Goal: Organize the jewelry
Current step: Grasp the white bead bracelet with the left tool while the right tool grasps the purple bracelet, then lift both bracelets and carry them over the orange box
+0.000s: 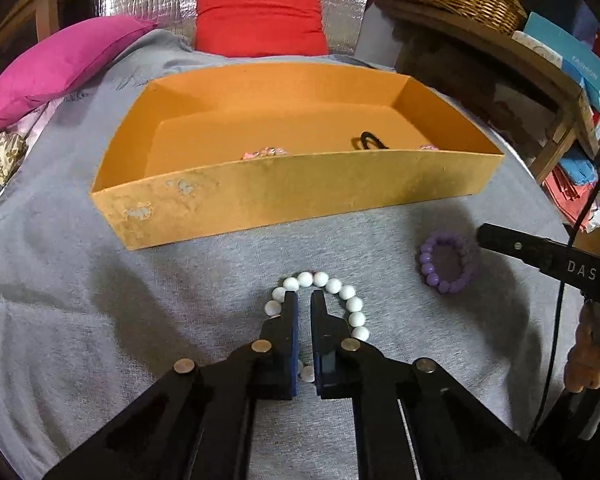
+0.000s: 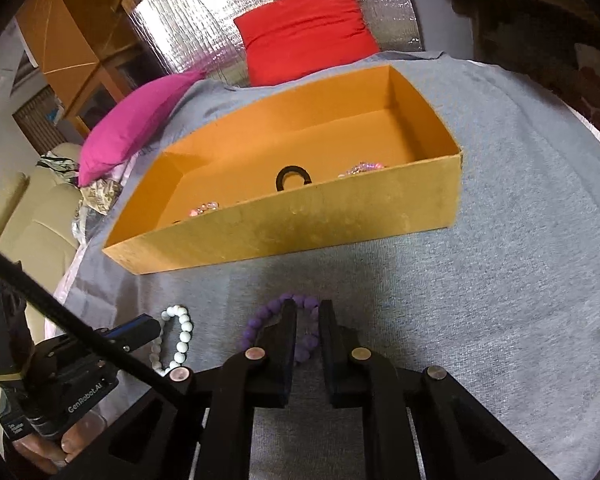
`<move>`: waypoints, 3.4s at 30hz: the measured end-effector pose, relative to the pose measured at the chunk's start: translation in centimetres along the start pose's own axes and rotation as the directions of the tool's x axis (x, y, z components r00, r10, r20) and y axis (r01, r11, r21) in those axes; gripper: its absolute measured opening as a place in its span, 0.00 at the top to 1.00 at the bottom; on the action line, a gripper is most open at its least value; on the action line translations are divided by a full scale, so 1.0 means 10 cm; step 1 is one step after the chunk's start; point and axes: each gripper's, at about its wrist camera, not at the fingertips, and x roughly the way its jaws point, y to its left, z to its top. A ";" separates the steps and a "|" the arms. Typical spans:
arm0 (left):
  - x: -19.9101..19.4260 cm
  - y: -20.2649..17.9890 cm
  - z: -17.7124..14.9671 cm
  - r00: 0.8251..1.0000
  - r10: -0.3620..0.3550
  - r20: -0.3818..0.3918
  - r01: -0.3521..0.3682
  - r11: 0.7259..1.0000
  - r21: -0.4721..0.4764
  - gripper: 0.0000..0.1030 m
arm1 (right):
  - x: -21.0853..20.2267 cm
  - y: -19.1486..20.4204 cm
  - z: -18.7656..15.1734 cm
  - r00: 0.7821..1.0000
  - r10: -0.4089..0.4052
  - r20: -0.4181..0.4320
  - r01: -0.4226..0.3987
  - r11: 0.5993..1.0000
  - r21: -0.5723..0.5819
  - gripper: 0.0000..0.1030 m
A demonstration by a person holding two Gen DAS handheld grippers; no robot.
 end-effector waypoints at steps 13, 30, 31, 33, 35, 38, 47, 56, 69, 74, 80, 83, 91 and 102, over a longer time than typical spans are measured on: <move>0.00 -0.07 -0.03 1.000 0.027 -0.015 -0.025 0.996 0.085 0.32 | -0.01 0.03 -0.04 1.000 0.003 -0.027 -0.004 1.000 -0.028 0.31; 0.11 0.17 -0.14 0.994 0.041 -0.105 -0.037 0.999 0.036 0.33 | 0.37 0.53 -0.24 0.982 -0.188 -0.007 0.176 0.932 -0.318 0.52; 0.10 0.18 -0.14 0.994 0.040 -0.101 -0.037 0.999 0.036 0.37 | 0.36 0.51 -0.23 0.981 -0.193 -0.002 0.183 0.931 -0.317 0.67; 0.08 0.20 -0.15 0.995 0.040 -0.086 -0.037 0.999 0.037 0.58 | 0.34 0.49 -0.20 0.978 -0.208 0.006 0.200 0.929 -0.312 0.82; 0.10 0.18 -0.13 0.996 0.028 -0.080 -0.026 0.999 0.022 0.73 | 0.36 0.47 -0.17 0.978 -0.208 0.003 0.200 0.936 -0.290 0.90; 0.11 0.22 -0.09 0.997 -0.016 -0.077 0.015 1.000 -0.010 0.81 | 0.31 0.40 -0.14 0.984 -0.178 -0.008 0.170 0.951 -0.258 0.90; 0.05 0.15 -0.05 0.997 -0.061 -0.047 0.061 0.998 0.004 0.91 | 0.12 0.20 -0.08 0.999 -0.048 -0.015 0.045 0.984 -0.170 0.90; -0.22 0.08 0.03 0.993 -0.112 0.040 0.112 0.994 0.002 0.91 | -0.14 0.27 -0.05 0.995 0.090 0.049 -0.081 0.982 -0.170 0.90; -0.74 0.20 0.20 0.969 -0.118 0.217 0.123 0.992 -0.012 0.91 | -0.39 0.56 0.09 0.961 0.207 0.184 -0.167 0.963 -0.214 0.90; -0.80 0.28 0.35 0.959 -0.037 0.282 0.047 0.998 -0.029 0.91 | -0.36 0.67 0.21 0.953 0.210 0.219 -0.164 0.964 -0.209 0.90; -0.71 0.28 0.58 0.943 0.074 0.325 -0.064 0.997 -0.040 0.91 | -0.27 0.72 0.44 0.943 0.213 0.256 -0.169 0.968 -0.183 0.90; -0.59 0.30 0.69 0.940 0.104 0.325 -0.091 0.994 -0.055 0.91 | -0.21 0.72 0.54 0.939 0.212 0.272 -0.175 0.972 -0.154 0.90; -0.32 0.39 0.90 0.930 0.196 0.311 -0.178 0.980 -0.084 0.91 | -0.01 0.79 0.77 0.933 0.202 0.297 -0.166 0.976 -0.141 0.90; -0.03 0.51 1.00 0.928 0.263 0.264 -0.247 0.965 -0.093 0.91 | 0.37 0.76 1.03 0.953 0.150 0.264 -0.127 0.986 -0.104 0.90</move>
